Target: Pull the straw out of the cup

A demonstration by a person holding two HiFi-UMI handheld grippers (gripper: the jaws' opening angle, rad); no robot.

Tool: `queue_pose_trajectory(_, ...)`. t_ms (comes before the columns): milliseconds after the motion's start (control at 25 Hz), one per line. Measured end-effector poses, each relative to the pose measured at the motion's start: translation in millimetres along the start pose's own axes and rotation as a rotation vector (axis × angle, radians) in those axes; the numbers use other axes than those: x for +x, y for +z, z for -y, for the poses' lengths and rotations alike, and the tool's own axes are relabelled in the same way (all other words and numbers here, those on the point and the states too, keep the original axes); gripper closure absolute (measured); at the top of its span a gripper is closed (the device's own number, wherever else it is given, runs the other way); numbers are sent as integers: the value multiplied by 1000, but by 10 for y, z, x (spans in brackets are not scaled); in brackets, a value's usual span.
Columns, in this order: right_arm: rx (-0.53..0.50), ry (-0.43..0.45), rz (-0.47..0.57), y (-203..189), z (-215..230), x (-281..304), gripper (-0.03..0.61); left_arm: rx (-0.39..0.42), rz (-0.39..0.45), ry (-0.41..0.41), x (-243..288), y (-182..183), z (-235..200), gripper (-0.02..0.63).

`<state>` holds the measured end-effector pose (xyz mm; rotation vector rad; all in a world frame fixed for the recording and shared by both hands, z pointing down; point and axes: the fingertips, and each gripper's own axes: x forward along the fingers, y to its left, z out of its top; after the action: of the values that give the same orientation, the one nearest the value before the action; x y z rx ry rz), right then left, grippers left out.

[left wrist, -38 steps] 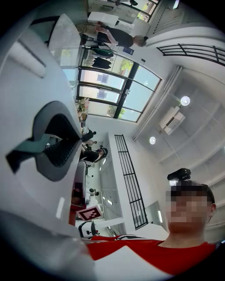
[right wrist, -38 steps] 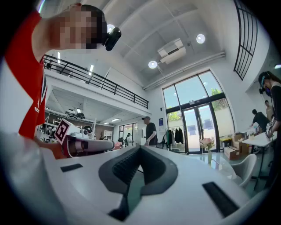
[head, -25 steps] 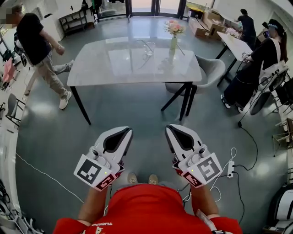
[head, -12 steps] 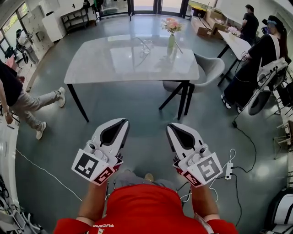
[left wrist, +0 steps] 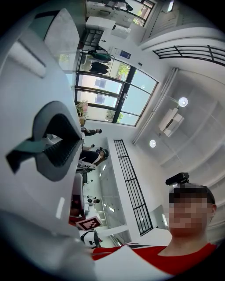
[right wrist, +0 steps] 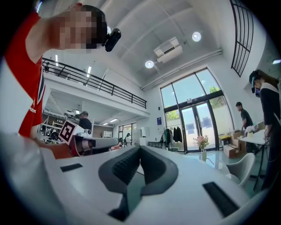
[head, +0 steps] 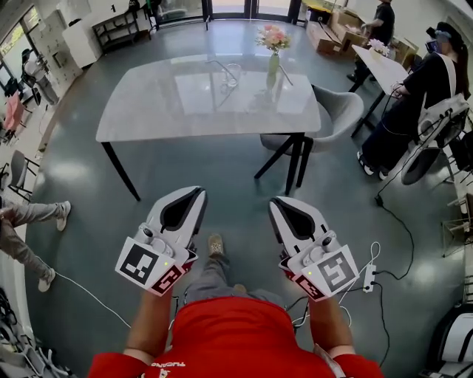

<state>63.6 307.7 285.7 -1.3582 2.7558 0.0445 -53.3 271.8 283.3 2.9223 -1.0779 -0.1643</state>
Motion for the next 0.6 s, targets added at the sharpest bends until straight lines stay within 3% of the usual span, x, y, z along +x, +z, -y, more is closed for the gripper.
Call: queue_pose_trajectory(600,-28,-62,-2,-13,946,1749,578,59,18,-45,1025,80,-1636,609)
